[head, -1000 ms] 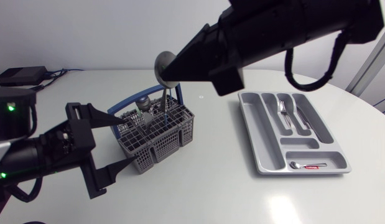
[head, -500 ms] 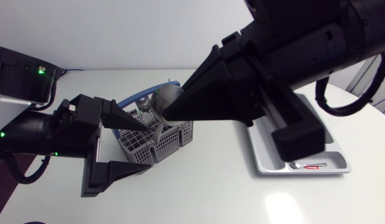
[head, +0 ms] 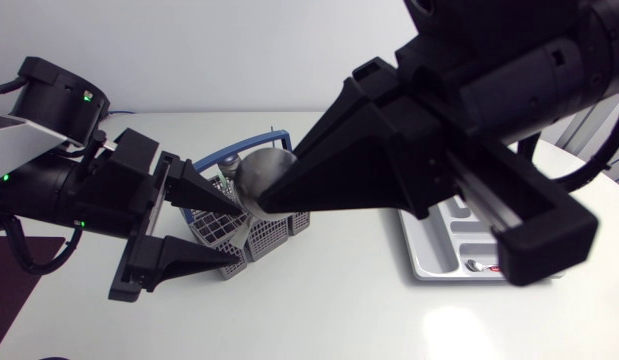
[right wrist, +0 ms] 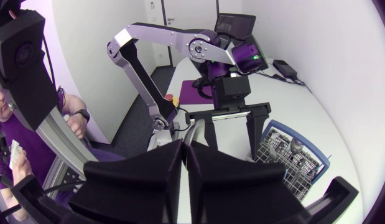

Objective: Unload the cutlery basket into the drawer organizer.

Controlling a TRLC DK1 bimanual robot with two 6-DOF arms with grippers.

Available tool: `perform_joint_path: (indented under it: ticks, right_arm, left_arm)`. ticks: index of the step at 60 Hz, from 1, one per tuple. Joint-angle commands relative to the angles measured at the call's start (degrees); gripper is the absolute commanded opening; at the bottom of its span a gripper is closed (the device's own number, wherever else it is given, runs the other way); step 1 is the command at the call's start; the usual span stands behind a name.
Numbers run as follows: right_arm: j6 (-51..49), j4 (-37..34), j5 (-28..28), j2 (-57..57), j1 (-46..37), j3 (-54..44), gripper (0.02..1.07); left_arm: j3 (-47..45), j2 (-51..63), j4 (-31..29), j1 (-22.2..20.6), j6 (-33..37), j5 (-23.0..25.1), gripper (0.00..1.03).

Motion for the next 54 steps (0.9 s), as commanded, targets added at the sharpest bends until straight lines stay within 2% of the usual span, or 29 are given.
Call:
perform_joint_path:
  ticks: [1, 9, 16, 19, 41, 49, 54]
  right_arm:
    - [-0.83, -0.32, -0.98, -0.63, 0.14, -0.66, 0.08]
    - [-0.91, -0.23, -1.42, -0.72, 0.14, -0.66, 0.08]
    - [-1.0, -0.23, -1.6, -0.72, 0.05, -0.66, 0.08]
    - [-1.0, -0.14, -1.77, -0.72, 0.05, -0.66, 0.08]
    - [-0.91, 0.48, -1.95, -1.51, -0.92, -1.01, 0.11]
    - [0.23, 1.62, -1.95, -2.82, -1.88, -1.1, 0.38]
    - [0.4, 1.97, -1.95, -3.7, -2.5, -1.1, 0.42]
  left_arm:
    - [1.93, 0.83, -1.22, 0.07, 2.09, 1.46, 0.59]
    - [2.19, 0.83, -2.45, -0.1, 2.35, 2.77, 0.39]
    - [2.11, 0.92, -3.15, -0.98, 2.44, 3.13, 0.15]
    - [1.93, 0.92, -3.15, -1.16, 2.44, 3.39, 0.07]
    - [1.05, 2.77, -6.93, -2.83, 5.07, 4.53, 0.03]
    - [1.05, 3.12, -7.28, -3.36, 5.25, 4.53, 0.03]
    - [1.75, 3.12, -8.69, -3.36, 6.22, 4.62, 0.03]
